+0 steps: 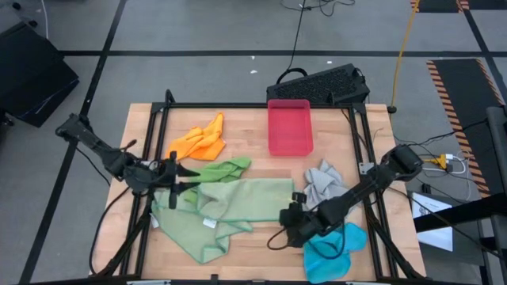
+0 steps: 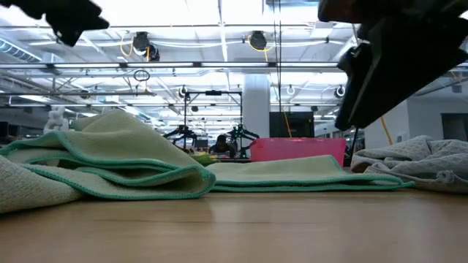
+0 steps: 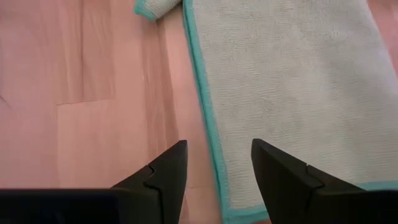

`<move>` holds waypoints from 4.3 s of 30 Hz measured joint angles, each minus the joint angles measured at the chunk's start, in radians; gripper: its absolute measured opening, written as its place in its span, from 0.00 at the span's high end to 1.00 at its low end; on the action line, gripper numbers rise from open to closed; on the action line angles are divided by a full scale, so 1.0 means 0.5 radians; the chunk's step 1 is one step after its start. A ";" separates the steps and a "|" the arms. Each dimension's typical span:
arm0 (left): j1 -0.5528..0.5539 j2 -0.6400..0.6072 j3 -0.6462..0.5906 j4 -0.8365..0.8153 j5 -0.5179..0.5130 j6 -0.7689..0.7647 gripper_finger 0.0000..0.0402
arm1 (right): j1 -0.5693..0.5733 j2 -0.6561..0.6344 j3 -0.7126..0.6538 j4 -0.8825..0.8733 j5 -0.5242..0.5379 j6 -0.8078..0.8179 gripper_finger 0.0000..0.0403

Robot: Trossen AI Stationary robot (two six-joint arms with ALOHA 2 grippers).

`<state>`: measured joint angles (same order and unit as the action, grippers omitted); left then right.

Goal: Fold microfiber towels
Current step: Fold the right light green microfiber cloth

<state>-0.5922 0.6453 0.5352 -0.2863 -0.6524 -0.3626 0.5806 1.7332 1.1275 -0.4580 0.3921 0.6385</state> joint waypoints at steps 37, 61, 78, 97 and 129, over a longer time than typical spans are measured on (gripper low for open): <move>0.241 2.271 1.405 0.161 0.046 0.303 0.34 | 0.348 -0.450 -0.258 0.091 0.839 -0.273 0.57; 0.276 3.214 2.273 0.206 0.048 0.444 0.33 | 0.420 -0.486 -0.343 -0.366 0.835 -0.152 0.58; 0.481 3.498 2.345 0.455 0.383 0.399 0.34 | 0.375 -1.107 -1.125 0.649 0.829 -0.449 0.58; 0.576 3.572 2.326 0.447 0.659 0.489 0.92 | 0.315 -1.139 -1.169 0.759 0.830 -0.497 0.58; 0.397 2.977 2.311 0.004 0.655 0.742 0.97 | 0.213 -0.123 -1.323 2.091 0.522 -1.104 0.21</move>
<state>-0.3939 2.1336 1.6909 -0.2845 -0.3250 0.0084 0.6871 1.6715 0.4660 0.5874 0.6530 0.0864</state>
